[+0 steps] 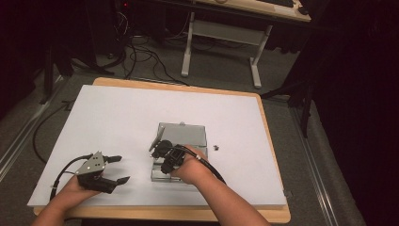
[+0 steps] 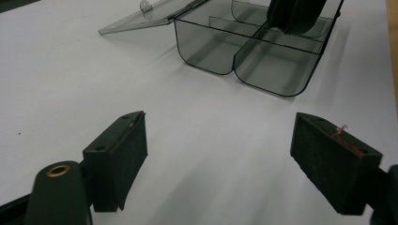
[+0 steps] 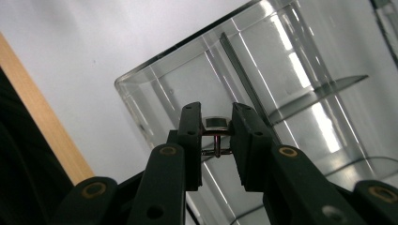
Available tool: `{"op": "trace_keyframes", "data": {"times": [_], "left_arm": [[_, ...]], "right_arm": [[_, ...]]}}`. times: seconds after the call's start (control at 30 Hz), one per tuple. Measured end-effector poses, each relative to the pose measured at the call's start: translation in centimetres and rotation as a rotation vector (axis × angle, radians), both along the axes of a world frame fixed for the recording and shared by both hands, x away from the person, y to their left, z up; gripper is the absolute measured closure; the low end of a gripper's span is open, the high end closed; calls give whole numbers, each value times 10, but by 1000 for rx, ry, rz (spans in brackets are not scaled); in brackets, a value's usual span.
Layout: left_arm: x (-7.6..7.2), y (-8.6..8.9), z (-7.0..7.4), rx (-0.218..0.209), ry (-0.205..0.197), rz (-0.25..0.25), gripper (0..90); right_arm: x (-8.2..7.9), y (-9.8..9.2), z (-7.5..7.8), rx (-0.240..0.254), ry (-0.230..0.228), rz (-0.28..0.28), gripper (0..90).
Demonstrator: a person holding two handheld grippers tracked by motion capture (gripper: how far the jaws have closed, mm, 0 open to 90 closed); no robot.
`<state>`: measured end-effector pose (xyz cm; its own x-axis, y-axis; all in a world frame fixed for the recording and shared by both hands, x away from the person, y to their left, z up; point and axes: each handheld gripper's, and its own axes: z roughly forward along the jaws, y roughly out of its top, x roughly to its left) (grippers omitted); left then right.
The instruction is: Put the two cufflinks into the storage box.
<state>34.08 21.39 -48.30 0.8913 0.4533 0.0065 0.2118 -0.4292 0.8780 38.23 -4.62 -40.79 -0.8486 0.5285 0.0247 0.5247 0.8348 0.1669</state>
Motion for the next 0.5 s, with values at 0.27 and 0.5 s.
{"op": "trace_keyframes", "data": {"times": [0.27, 0.5], "left_arm": [[0, 0, 0, 3, -3, -1, 196], [0, 0, 0, 3, -2, -2, 196]], "right_arm": [[5, 9, -16, -9, 5, 11, 753], [10, 10, -23, -29, 12, 12, 753]]}}
